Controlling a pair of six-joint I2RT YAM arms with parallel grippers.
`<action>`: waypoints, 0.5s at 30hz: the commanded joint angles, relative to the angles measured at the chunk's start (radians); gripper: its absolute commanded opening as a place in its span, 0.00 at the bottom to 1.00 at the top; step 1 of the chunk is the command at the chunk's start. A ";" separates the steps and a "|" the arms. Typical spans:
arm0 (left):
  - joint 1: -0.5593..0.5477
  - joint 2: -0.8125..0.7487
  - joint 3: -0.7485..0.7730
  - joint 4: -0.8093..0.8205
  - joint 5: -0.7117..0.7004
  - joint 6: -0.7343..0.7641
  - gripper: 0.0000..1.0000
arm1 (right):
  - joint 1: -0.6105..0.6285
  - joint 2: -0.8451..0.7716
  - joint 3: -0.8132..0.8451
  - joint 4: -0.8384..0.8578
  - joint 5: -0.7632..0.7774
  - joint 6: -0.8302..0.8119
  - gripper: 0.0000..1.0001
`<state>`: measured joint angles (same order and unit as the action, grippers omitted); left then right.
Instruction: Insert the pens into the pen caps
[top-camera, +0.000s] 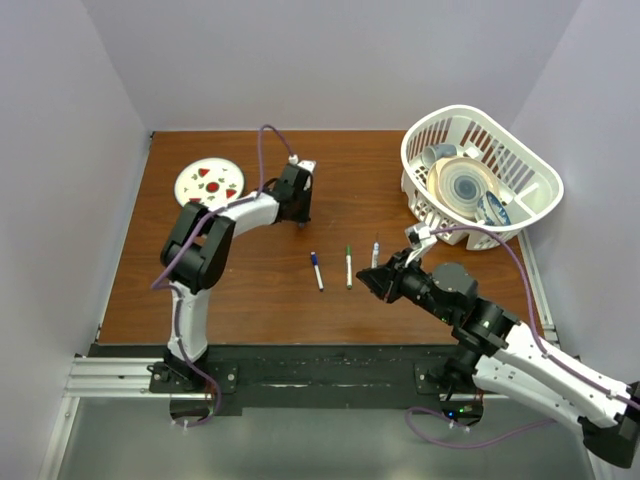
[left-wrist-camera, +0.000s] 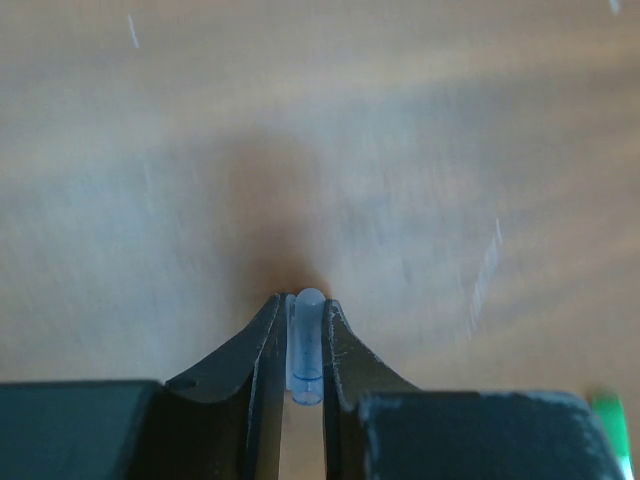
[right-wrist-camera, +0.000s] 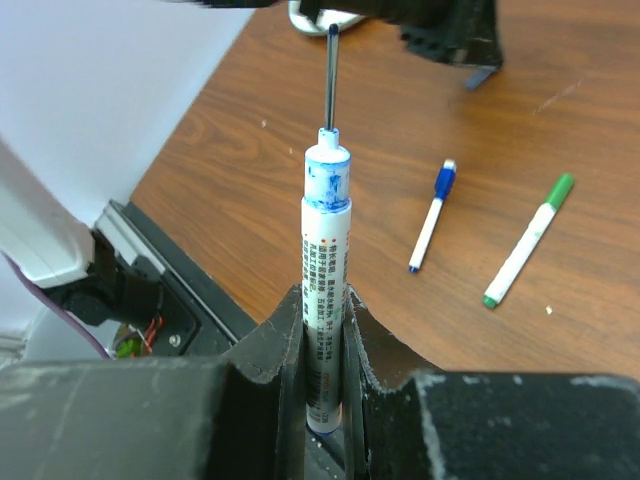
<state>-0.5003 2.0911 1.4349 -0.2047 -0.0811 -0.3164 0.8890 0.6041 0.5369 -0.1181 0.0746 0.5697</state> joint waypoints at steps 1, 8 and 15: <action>0.009 -0.178 -0.209 0.171 0.165 -0.133 0.00 | 0.002 0.075 -0.055 0.113 -0.053 0.050 0.00; 0.006 -0.527 -0.574 0.609 0.413 -0.364 0.00 | 0.001 0.209 -0.115 0.329 -0.134 0.075 0.00; -0.014 -0.743 -0.844 1.178 0.497 -0.631 0.00 | 0.002 0.344 -0.143 0.583 -0.262 0.079 0.00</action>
<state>-0.5018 1.4139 0.6815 0.5510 0.3241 -0.7620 0.8890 0.8959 0.3985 0.2298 -0.0834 0.6369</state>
